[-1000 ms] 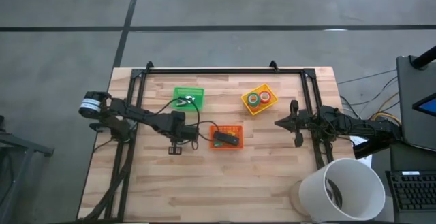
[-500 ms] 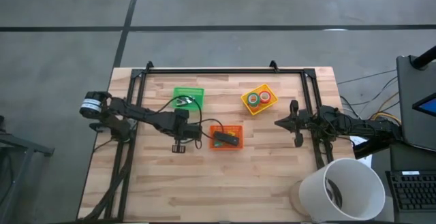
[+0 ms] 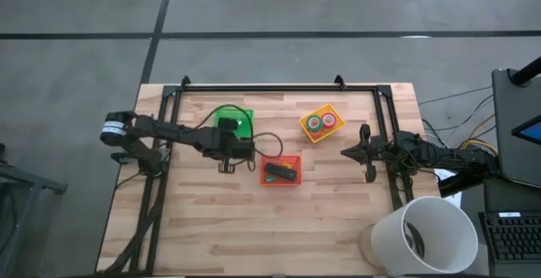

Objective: Pick and place Stapler, Stapler remover, tape
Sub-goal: Put the blue staple remover into the green bin

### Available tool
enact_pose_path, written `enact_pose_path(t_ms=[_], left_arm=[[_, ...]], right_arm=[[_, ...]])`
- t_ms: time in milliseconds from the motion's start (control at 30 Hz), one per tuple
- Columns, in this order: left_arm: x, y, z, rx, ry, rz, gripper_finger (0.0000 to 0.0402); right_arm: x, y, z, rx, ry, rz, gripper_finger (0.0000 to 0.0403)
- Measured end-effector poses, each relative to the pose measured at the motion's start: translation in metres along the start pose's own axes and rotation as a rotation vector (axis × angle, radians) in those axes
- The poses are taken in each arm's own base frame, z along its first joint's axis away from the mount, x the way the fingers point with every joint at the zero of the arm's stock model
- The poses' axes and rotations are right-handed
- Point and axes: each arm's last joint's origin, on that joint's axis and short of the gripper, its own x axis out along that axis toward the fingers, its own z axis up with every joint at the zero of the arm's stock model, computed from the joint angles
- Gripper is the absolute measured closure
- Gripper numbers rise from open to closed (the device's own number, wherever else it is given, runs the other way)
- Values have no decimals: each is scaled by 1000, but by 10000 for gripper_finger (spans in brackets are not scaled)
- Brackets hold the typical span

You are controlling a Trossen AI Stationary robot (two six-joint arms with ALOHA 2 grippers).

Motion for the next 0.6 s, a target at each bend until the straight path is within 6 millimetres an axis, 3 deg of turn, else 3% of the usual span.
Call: enact_pose_path(t_ms=[267,600], left_arm=[[4,32,6,-34,-6,244,400],[23,61,1,-147,13,263,399]], right_arm=[[0,0,0,0,0,0,394],[0,0,0,0,0,0,394]])
